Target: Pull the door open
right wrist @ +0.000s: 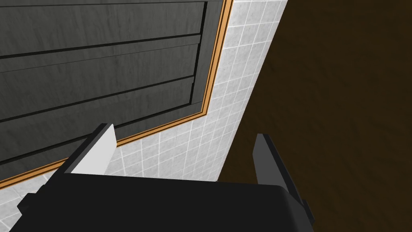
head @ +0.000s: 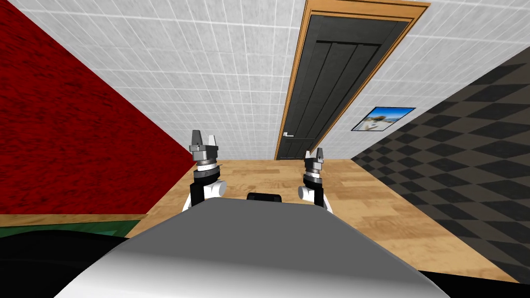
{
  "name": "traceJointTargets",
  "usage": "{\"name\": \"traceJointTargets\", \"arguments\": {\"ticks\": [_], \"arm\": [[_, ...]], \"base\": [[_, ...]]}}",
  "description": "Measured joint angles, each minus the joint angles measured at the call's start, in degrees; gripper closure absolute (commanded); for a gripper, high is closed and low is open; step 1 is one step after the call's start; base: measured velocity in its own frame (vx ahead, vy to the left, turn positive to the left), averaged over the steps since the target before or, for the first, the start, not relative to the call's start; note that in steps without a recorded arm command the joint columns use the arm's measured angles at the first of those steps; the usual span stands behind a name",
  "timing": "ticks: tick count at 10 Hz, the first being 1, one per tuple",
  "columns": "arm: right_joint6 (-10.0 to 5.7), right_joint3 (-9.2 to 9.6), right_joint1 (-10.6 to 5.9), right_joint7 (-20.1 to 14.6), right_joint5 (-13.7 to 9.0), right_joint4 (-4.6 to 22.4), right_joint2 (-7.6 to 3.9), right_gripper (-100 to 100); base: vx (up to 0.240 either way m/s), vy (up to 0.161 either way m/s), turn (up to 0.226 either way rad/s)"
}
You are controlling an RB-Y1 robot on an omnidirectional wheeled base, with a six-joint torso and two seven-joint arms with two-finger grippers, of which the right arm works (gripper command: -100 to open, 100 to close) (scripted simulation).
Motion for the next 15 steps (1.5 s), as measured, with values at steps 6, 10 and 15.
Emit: {"name": "traceJointTargets", "arguments": {"ticks": [6, 10, 15], "arm": [[-1.49, 0.14, -3.5, -0.39, -0.29, 9.12, -1.41, -100], [-2.17, 0.26, -5.93, -0.6, -0.49, 15.2, -2.2, -100], [-2.85, 0.23, -9.08, -0.96, -0.8, 22.47, -3.17, -100]], "base": [[0.092, -0.038, 0.038], [0.098, -0.036, 0.042], [0.079, -0.036, 0.033]]}}
